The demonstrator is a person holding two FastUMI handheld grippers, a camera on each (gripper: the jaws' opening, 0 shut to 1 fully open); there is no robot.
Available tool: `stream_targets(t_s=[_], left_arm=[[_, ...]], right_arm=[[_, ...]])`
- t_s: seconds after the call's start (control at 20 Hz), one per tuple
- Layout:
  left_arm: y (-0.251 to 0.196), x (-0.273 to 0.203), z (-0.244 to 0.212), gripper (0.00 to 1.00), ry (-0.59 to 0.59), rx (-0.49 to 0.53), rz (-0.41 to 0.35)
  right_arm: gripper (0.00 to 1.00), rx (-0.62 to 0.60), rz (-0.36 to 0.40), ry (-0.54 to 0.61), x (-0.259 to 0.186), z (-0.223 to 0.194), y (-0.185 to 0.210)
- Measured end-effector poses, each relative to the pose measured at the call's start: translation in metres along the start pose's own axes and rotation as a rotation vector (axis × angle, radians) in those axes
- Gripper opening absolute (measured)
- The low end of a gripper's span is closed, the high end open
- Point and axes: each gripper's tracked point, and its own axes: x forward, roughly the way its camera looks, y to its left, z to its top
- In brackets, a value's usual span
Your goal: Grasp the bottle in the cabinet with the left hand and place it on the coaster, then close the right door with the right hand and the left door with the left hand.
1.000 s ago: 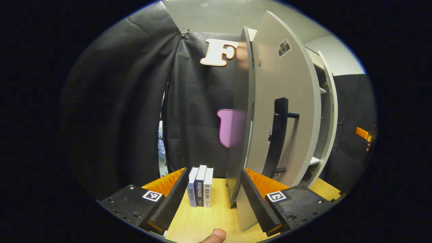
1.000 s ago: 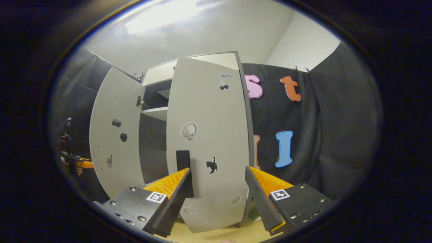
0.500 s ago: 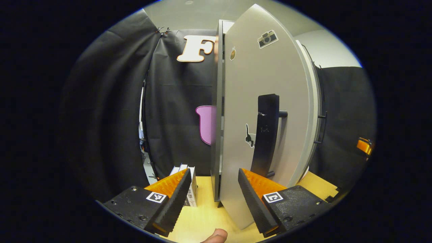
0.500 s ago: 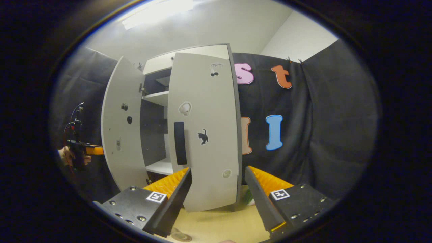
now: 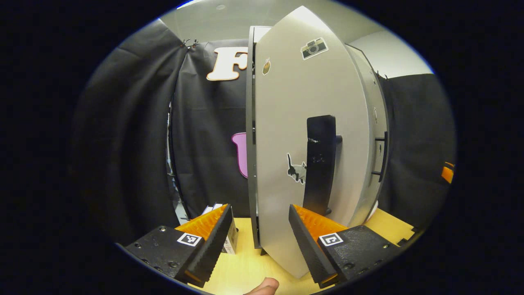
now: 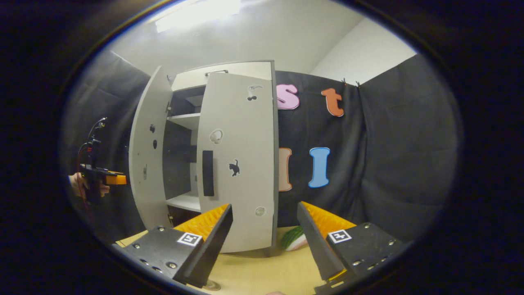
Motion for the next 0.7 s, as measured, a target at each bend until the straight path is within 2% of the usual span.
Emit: stream_targets(t_s=[0.15, 0.3, 0.7], left_arm=[[-0.013, 0.004, -0.002, 0.86, 0.006, -0.018, -0.005], [-0.038, 0.014, -0.001, 0.89, 0.017, -0.047, -0.035], [-0.069, 0.033, -0.002, 0.93, 0.014, -0.03, -0.023]], right_arm=[[0.96, -0.01, 0.005, 0.004, -0.007, -0.004, 0.004], [0.96, -0.017, 0.009, 0.004, -0.014, -0.009, 0.005], [0.96, 0.003, 0.009, 0.013, -0.045, -0.015, -0.001]])
